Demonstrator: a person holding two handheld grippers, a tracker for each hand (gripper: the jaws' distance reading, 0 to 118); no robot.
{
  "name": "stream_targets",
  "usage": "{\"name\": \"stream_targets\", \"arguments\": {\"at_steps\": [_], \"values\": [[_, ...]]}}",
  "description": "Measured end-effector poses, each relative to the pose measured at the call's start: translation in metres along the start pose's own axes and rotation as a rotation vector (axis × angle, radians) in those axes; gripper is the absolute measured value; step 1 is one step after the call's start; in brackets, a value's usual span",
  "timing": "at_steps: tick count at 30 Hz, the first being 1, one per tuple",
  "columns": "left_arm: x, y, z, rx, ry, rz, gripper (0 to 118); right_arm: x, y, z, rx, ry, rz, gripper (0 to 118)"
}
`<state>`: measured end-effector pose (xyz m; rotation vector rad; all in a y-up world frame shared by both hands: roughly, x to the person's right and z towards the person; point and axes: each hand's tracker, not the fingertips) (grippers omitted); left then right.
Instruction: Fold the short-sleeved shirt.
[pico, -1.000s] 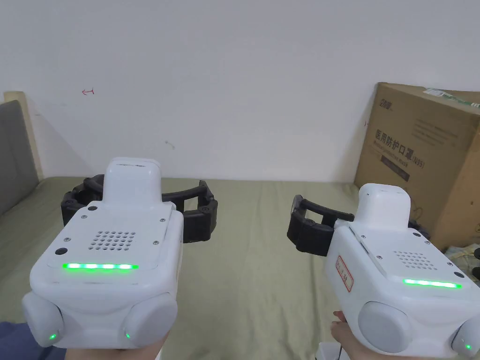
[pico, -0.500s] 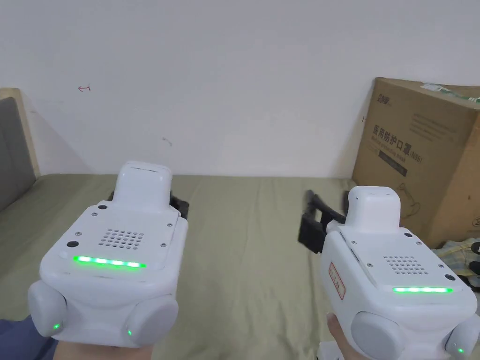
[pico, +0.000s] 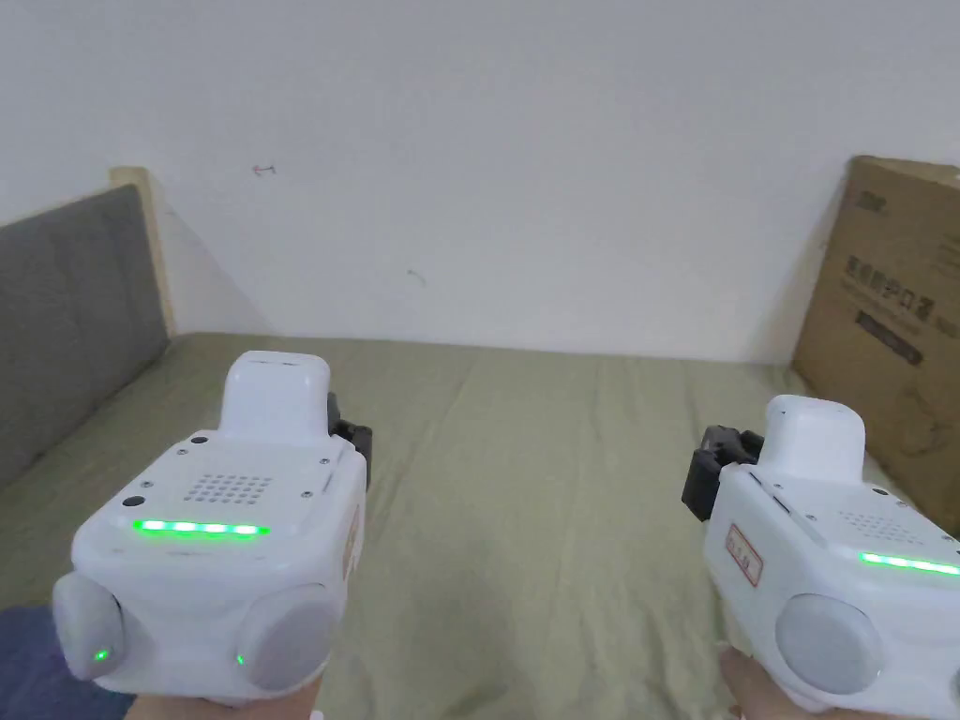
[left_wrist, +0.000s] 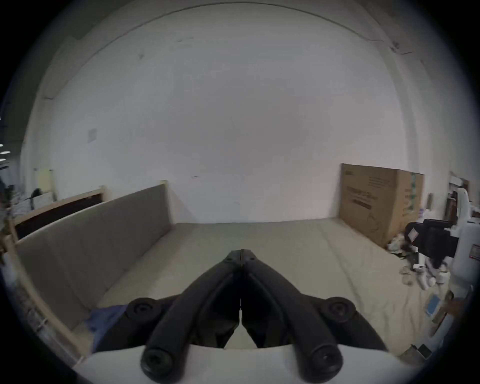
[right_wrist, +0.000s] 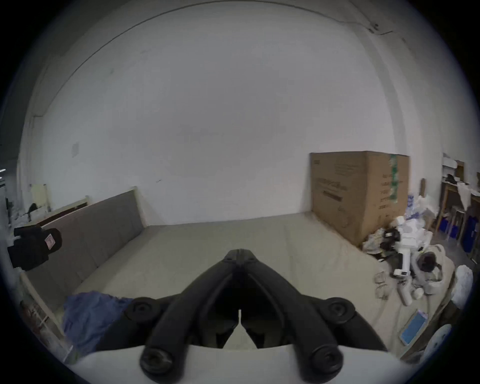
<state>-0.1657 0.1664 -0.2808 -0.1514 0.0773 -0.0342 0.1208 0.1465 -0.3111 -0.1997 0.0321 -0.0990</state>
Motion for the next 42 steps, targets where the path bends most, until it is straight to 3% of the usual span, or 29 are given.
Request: {"name": "stream_targets", "arguments": {"at_steps": [6,10,15,18,19,22,26,27,28,29,30,33,35,37,42], "values": [[-0.145,-0.018,0.056,-0.006,0.375,0.087,0,-0.154,-0.022,-0.01,-0.065,0.33,0.059,0],[-0.185,-0.032,0.08,-0.027,0.416,0.107,0,-0.228,-0.032,0.001,-0.076,0.487,0.086,0],[-0.198,-0.059,0.066,-0.139,0.385,0.015,0,-0.253,-0.042,-0.003,-0.121,0.539,0.117,0],[-0.213,-0.094,0.018,-0.446,0.217,-0.031,0,-0.256,-0.054,-0.018,-0.233,0.525,0.193,0],[-0.22,-0.113,-0.003,-0.571,0.153,-0.009,0,-0.256,-0.061,-0.026,-0.288,0.518,0.224,0],[-0.234,-0.167,-0.05,-0.822,0.061,0.082,0,-0.247,-0.082,-0.044,-0.389,0.514,0.217,0],[-0.238,-0.209,-0.086,-0.908,0.042,0.142,0,-0.232,-0.102,-0.059,-0.454,0.494,0.206,0],[-0.238,-0.215,-0.094,-0.912,0.046,0.145,5,-0.23,-0.106,-0.063,-0.469,0.482,0.217,0],[-0.239,-0.222,-0.103,-0.933,0.051,0.168,28,-0.228,-0.109,-0.066,-0.483,0.472,0.226,0],[-0.241,-0.23,-0.113,-0.979,0.055,0.202,71,-0.226,-0.112,-0.069,-0.495,0.472,0.232,0],[-0.242,-0.24,-0.117,-1.029,0.045,0.23,101,-0.223,-0.114,-0.072,-0.5,0.471,0.232,0],[-0.238,-0.255,-0.135,-1.033,0.038,0.21,98,-0.217,-0.12,-0.076,-0.509,0.458,0.24,0],[-0.231,-0.268,-0.142,-1.055,0.04,0.182,103,-0.213,-0.124,-0.076,-0.493,0.439,0.243,0],[-0.229,-0.276,-0.15,-1.048,0.037,0.177,118,-0.208,-0.127,-0.079,-0.491,0.431,0.233,0],[-0.218,-0.287,-0.156,-1.048,0.057,0.102,118,-0.201,-0.134,-0.086,-0.529,0.415,0.216,0]]}}
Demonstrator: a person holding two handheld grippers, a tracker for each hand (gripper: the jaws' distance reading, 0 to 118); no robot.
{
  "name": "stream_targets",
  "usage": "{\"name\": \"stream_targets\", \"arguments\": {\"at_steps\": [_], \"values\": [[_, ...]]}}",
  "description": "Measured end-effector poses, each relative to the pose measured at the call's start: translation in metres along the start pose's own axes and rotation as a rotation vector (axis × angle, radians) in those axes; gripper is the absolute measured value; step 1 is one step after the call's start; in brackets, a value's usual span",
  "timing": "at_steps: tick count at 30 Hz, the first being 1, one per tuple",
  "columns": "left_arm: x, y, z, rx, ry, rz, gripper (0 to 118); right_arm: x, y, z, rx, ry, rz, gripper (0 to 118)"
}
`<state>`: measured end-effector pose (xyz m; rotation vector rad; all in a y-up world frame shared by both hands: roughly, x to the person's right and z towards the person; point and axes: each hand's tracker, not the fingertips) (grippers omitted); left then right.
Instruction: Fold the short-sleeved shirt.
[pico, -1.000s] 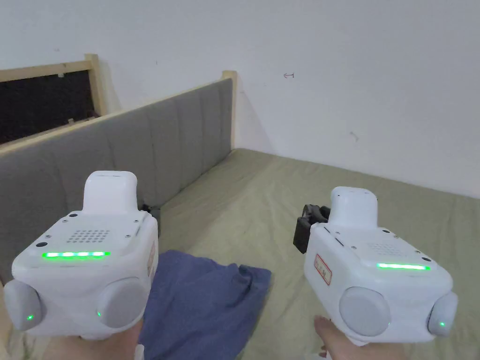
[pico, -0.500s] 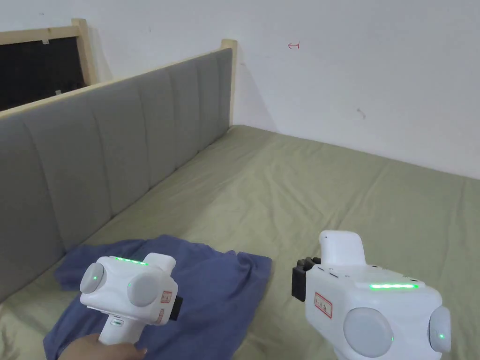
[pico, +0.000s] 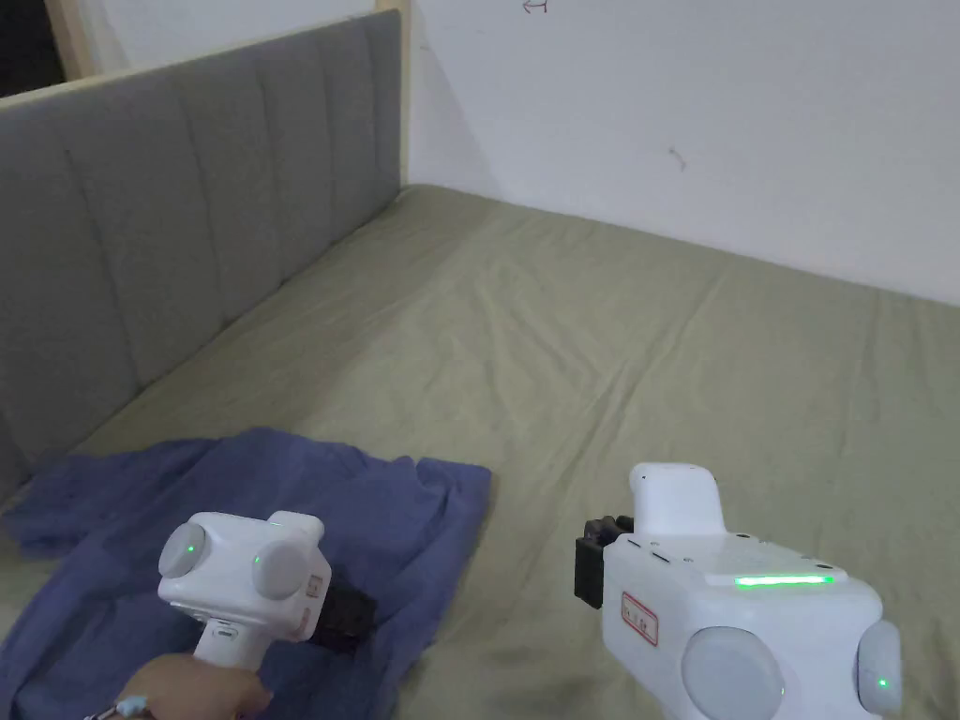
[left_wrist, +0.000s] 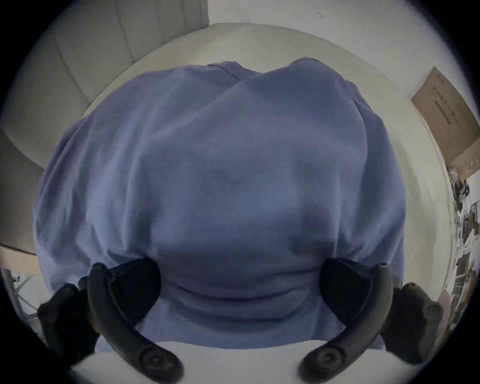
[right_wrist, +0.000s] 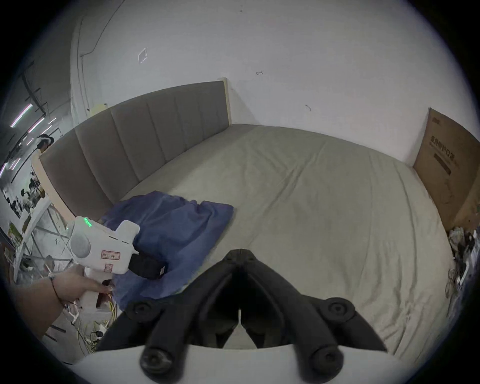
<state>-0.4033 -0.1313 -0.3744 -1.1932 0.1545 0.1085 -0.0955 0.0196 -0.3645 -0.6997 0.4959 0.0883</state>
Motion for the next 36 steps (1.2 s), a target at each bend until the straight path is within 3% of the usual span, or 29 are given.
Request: {"name": "stream_targets", "arguments": {"at_steps": [3,4,5,7,8,11,17,23,30,36], "values": [[-0.002,-0.005,0.01,0.017,-0.018,0.002,116,0.003,-0.003,0.0,0.002,0.018,-0.023,0],[-0.008,-0.009,0.014,0.047,-0.053,-0.011,107,0.004,-0.003,0.002,0.006,0.029,-0.027,0],[-0.012,-0.013,0.023,0.076,-0.074,-0.022,91,0.004,-0.004,0.003,0.006,0.032,-0.027,0],[-0.017,-0.023,0.048,0.154,-0.065,-0.059,31,0.002,-0.003,0.004,0.01,0.033,-0.014,0],[-0.023,-0.026,0.057,0.176,-0.093,-0.063,7,0.002,-0.003,0.005,0.012,0.03,-0.007,0],[-0.031,-0.041,0.082,0.196,-0.094,-0.047,7,0.002,-0.002,0.006,0.017,0.023,-0.001,0],[-0.032,-0.051,0.177,0.496,-0.065,-0.017,6,0.005,0.002,0.023,0.042,0.039,0.0,0],[0.008,-0.018,0.288,0.753,-0.079,-0.16,6,0.035,0.004,0.066,0.129,0.004,0.003,0],[0.121,0.031,0.364,0.906,-0.395,-0.253,6,0.097,0.006,0.14,0.246,-0.108,-0.098,0],[0.252,0.051,0.365,0.88,-0.605,-0.41,6,0.163,-0.007,0.209,0.322,-0.264,-0.171,0]]}}
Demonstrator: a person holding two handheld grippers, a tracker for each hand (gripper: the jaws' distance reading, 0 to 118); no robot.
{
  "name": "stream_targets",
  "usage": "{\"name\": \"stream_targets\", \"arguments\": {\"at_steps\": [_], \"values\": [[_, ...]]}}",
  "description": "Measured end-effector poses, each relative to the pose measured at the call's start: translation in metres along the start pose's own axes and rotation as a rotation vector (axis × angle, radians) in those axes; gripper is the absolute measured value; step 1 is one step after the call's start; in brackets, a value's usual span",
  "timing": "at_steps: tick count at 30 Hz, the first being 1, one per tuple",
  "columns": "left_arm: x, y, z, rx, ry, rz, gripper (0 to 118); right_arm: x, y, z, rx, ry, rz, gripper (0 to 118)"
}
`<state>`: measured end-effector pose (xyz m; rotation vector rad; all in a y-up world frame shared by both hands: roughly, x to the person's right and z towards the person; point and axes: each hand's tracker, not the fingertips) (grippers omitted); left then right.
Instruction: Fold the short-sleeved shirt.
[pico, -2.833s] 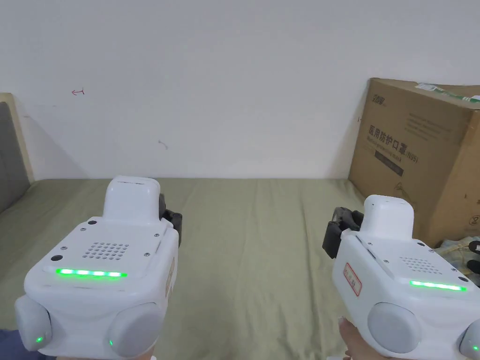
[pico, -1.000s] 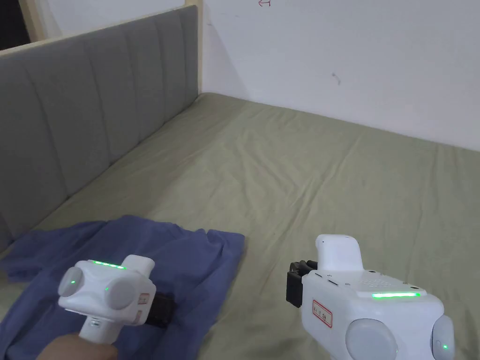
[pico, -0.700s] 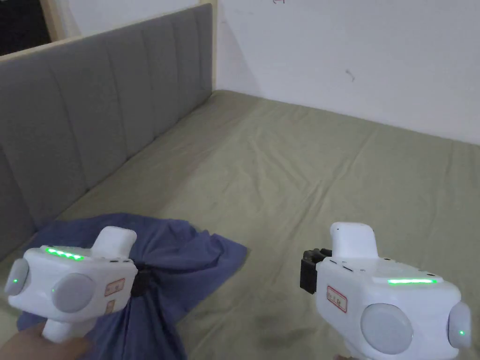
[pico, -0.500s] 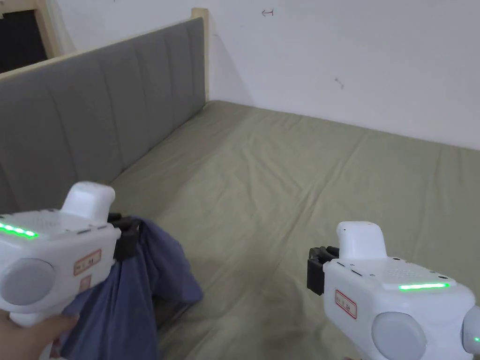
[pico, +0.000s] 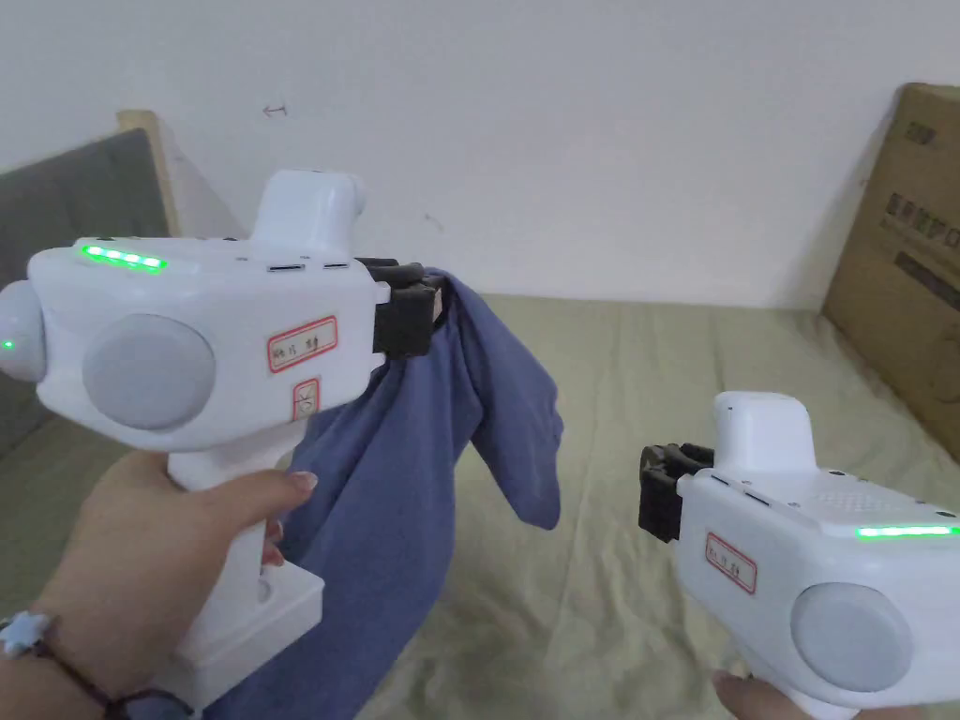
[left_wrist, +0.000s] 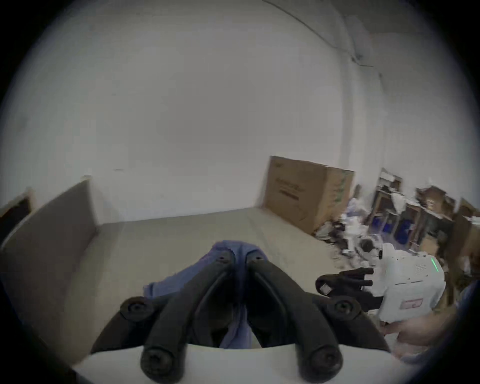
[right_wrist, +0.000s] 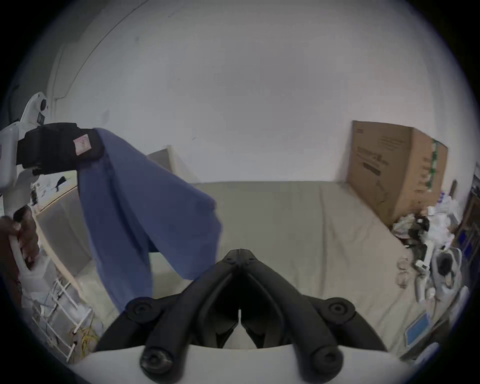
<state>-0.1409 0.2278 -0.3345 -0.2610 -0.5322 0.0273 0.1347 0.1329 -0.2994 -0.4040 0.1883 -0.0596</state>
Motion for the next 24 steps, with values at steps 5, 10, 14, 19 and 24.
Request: {"name": "stream_targets", "arguments": {"at_steps": [5,10,14,19,24], "values": [[0.057,-0.012,-0.083,-0.107,-0.213,0.046,6,0.071,-0.003,0.029,0.037,-0.179,-0.062,0],[0.1,-0.061,-0.155,-0.318,-0.216,0.061,6,0.122,-0.021,0.033,-0.005,-0.284,-0.117,0],[0.107,-0.131,-0.216,-0.644,-0.228,0.103,6,0.134,-0.039,0.019,-0.064,-0.288,-0.14,0],[0.09,-0.214,-0.244,-0.933,-0.083,0.192,7,0.13,-0.055,0.004,-0.116,-0.239,-0.158,0],[0.066,-0.221,-0.225,-0.897,-0.093,0.204,91,0.124,-0.061,-0.007,-0.142,-0.214,-0.16,0]]}}
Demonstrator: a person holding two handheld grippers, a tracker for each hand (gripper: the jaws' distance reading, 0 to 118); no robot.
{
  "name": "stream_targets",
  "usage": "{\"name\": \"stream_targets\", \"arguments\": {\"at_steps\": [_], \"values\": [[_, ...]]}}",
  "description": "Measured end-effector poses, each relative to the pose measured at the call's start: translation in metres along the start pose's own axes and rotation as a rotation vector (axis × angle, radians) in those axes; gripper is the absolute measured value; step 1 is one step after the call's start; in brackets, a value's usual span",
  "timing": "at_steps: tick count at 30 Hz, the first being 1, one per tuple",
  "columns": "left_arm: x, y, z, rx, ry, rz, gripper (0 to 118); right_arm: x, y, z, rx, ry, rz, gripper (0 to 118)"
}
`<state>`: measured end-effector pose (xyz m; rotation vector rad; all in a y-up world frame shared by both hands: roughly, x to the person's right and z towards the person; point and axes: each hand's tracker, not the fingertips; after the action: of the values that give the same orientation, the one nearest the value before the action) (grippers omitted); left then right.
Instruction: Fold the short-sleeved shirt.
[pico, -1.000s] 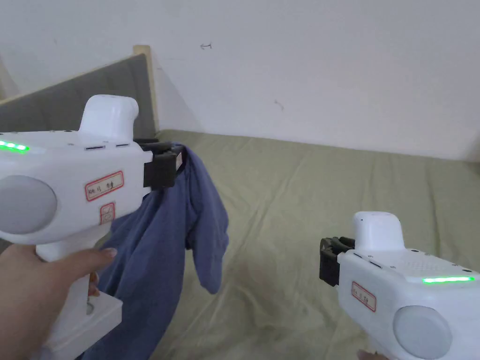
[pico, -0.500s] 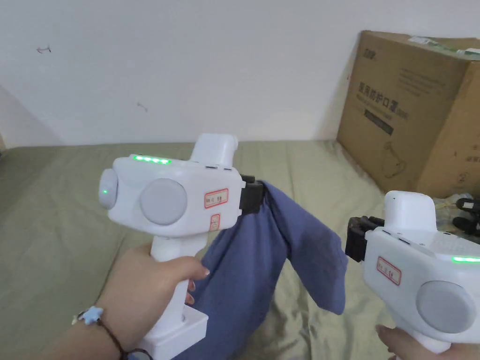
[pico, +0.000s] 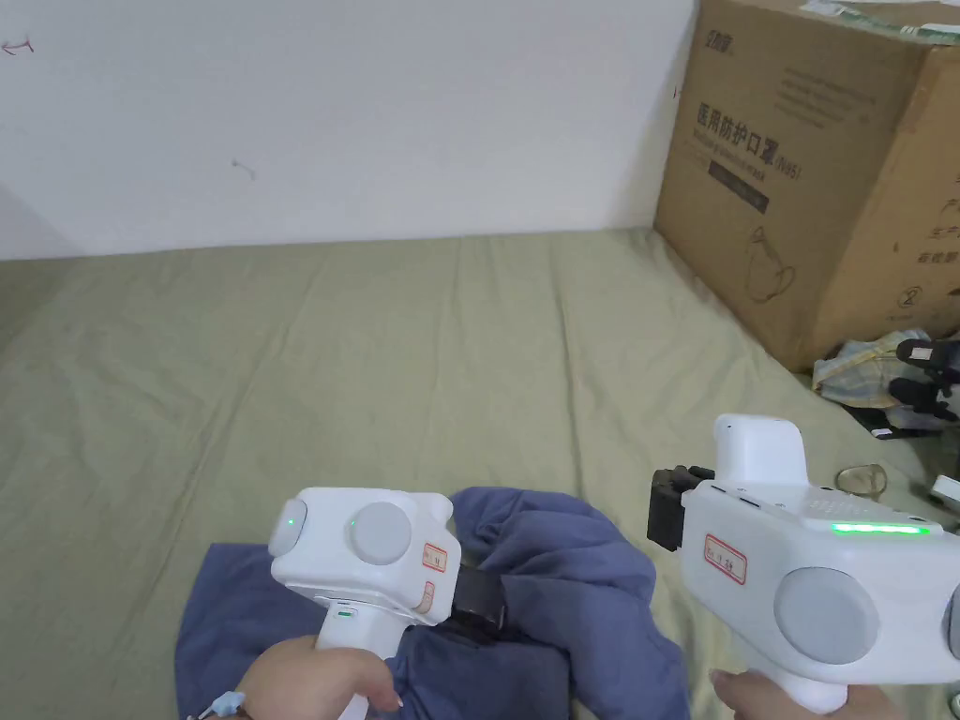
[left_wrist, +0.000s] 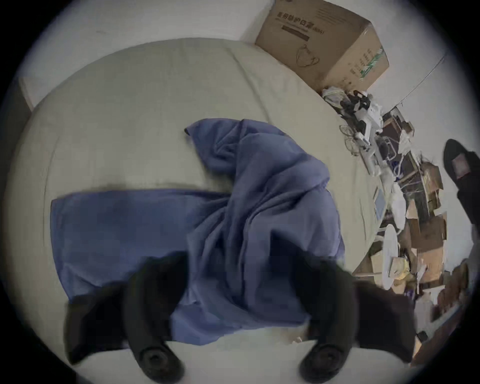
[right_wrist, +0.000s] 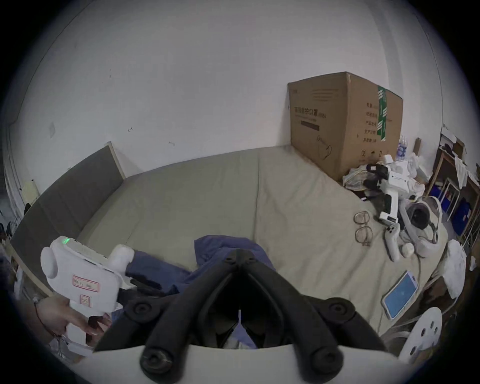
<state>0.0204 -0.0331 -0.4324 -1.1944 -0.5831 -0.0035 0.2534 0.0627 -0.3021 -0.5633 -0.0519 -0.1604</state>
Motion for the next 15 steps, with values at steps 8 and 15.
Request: {"name": "stream_targets", "arguments": {"at_steps": [8,15], "values": [[-0.021,-0.031,0.152,0.606,-0.027,0.014,92,-0.011,0.007,0.01,0.04,0.028,0.002,0],[-0.05,-0.111,0.231,0.893,0.261,0.083,92,-0.018,0.004,0.037,0.191,0.01,0.009,0]]}}
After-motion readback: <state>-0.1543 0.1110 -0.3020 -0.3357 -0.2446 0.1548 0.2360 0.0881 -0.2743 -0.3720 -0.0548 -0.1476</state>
